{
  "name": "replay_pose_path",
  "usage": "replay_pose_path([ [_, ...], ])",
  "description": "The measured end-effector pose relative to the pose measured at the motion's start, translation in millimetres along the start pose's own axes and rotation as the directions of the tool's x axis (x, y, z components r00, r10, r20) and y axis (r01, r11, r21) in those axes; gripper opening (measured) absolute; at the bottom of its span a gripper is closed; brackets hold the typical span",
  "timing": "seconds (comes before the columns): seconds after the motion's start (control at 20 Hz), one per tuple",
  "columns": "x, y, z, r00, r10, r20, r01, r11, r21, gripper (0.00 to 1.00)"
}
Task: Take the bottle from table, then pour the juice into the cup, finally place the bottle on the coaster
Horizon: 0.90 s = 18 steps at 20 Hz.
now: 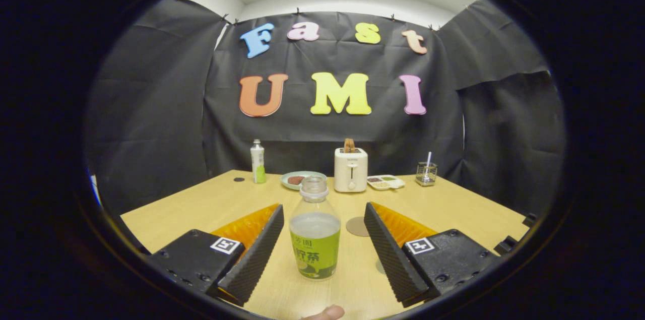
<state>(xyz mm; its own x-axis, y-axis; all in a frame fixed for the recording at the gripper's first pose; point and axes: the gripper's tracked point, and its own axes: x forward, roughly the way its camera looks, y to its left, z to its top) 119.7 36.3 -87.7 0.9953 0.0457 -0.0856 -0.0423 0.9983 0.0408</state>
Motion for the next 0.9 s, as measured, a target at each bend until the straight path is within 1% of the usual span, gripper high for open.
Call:
replay_pose_path([
  [0.1, 11, -2, -9, 1.0, -0.017, -0.008, 0.017, 1.0, 0.009, 1.0],
  [0.15, 17, 2, -14, 1.0, -0.01, -0.015, 0.01, 1.0, 0.009, 1.0],
  [0.2, 21, 4, -15, 1.0, -0.01, -0.016, 0.01, 1.0, 0.002, 1.0],
  [0.35, 31, 2, -20, 0.999, -0.045, -0.011, 0.045, 0.998, -0.05, 1.0],
  [0.5, 39, 8, -33, 0.998, -0.035, -0.044, 0.032, 0.998, -0.057, 1.0],
  [0.6, 41, 6, -36, 0.997, -0.05, -0.058, 0.046, 0.997, -0.069, 1.0],
  [0.75, 42, 6, -38, 0.997, -0.058, -0.06, 0.055, 0.997, -0.054, 1.0],
  [0.9, 44, 0, -38, 0.996, -0.082, -0.048, 0.08, 0.996, -0.027, 1.0],
])
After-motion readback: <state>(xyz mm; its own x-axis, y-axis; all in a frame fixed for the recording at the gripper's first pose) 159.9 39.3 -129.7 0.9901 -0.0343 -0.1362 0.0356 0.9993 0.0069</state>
